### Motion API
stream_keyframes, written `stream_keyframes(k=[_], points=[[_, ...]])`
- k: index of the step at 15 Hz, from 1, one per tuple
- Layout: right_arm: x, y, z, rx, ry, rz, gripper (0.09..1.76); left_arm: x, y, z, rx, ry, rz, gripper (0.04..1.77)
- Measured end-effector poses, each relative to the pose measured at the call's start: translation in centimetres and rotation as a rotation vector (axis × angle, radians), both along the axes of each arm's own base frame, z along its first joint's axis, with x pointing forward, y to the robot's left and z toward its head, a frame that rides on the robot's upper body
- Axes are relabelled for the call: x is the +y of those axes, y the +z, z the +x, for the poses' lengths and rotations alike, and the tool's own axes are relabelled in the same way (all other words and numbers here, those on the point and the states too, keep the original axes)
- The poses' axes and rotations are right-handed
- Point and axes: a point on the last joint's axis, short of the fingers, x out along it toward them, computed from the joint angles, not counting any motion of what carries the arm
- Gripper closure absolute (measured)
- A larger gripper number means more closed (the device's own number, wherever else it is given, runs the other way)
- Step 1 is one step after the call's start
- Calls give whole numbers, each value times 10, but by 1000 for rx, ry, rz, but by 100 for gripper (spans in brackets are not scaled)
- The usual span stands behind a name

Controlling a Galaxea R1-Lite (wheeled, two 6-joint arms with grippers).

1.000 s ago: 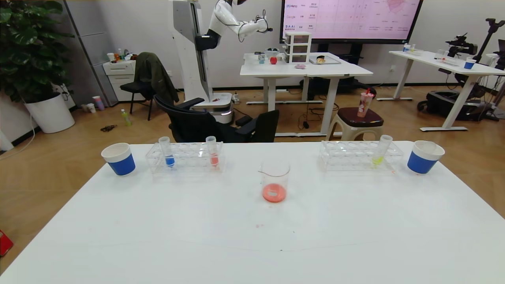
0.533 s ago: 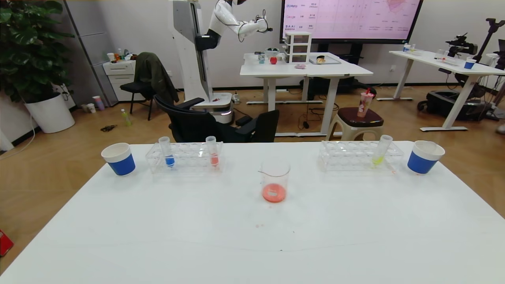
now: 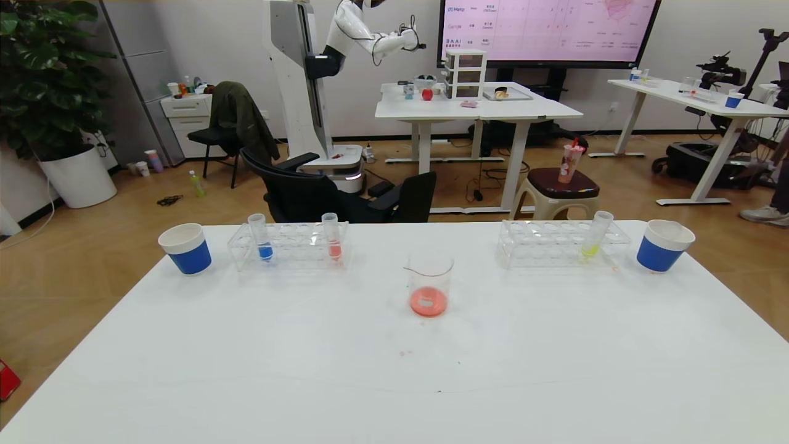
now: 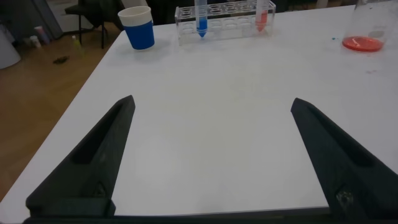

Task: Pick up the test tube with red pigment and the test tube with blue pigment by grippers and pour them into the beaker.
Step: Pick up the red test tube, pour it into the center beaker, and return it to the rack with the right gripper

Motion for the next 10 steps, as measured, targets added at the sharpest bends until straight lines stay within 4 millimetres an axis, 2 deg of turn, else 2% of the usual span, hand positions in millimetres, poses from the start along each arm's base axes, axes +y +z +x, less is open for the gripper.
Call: stream_keyframes(k=[10], points=[[0, 0, 0, 1, 0, 7, 11, 0, 0, 0, -2, -1, -7, 6]])
